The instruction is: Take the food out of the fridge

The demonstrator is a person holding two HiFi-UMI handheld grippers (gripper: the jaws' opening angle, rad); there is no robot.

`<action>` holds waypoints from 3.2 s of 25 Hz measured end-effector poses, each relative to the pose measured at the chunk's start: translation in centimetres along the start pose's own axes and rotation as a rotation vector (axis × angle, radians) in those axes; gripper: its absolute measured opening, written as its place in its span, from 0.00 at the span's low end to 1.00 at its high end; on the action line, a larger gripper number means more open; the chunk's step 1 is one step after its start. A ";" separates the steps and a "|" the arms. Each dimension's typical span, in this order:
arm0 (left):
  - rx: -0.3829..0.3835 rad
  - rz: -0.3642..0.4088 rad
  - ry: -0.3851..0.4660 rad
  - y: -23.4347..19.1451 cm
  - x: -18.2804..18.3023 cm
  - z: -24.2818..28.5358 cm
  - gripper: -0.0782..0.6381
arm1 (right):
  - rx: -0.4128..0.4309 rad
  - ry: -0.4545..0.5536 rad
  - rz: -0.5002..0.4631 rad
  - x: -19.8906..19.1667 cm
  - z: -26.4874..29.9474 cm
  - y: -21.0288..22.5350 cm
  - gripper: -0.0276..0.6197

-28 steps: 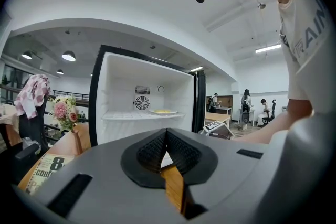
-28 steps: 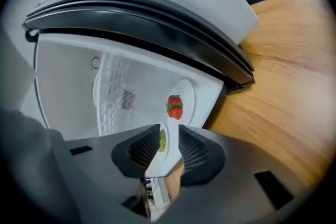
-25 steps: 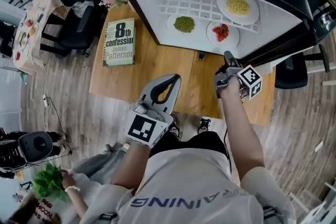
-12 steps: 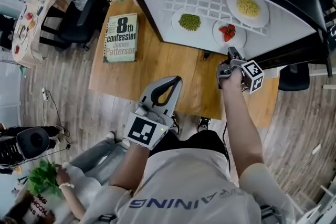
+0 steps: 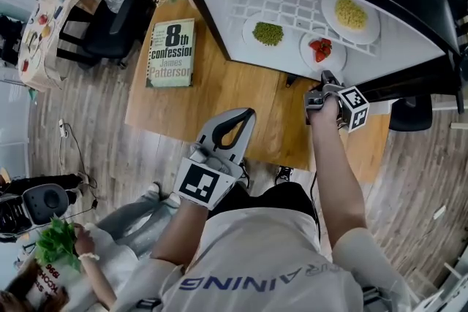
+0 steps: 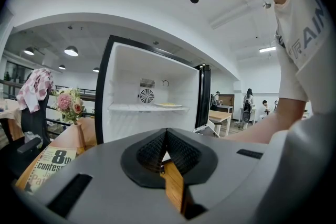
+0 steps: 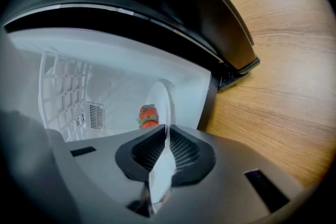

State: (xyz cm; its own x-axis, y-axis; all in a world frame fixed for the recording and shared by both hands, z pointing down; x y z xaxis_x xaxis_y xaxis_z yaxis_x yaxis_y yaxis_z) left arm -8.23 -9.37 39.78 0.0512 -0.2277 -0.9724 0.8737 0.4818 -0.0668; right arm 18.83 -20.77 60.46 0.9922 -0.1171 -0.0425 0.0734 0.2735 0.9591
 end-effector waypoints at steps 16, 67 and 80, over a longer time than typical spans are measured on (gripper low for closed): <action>-0.010 0.024 0.014 0.4 0.4 -0.3 0.12 | 0.017 -0.062 0.014 -0.8 -4.0 1.4 0.10; -0.293 0.131 0.004 13.5 -0.9 2.2 0.12 | 0.068 -0.269 -0.060 6.1 -24.9 10.0 0.09; -0.299 0.108 -0.012 14.8 -1.2 2.9 0.12 | -0.001 -0.272 -0.252 7.9 -24.5 10.7 0.13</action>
State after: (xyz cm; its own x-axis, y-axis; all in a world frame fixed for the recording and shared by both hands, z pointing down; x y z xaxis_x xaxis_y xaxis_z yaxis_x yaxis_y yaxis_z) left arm 6.03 -4.47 40.63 0.1437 -0.1710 -0.9747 0.6823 0.7306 -0.0276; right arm 29.90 4.61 63.49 0.8797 -0.4308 -0.2014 0.3126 0.2045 0.9276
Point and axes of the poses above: the fingertips, and each gripper's own axes: z forward along the fingers, y to its right, x out of its top, the point moved 5 cm from there along -z, backward along the fingers, and after that the axes turned 14 degrees about x, right-handed, at the moved point
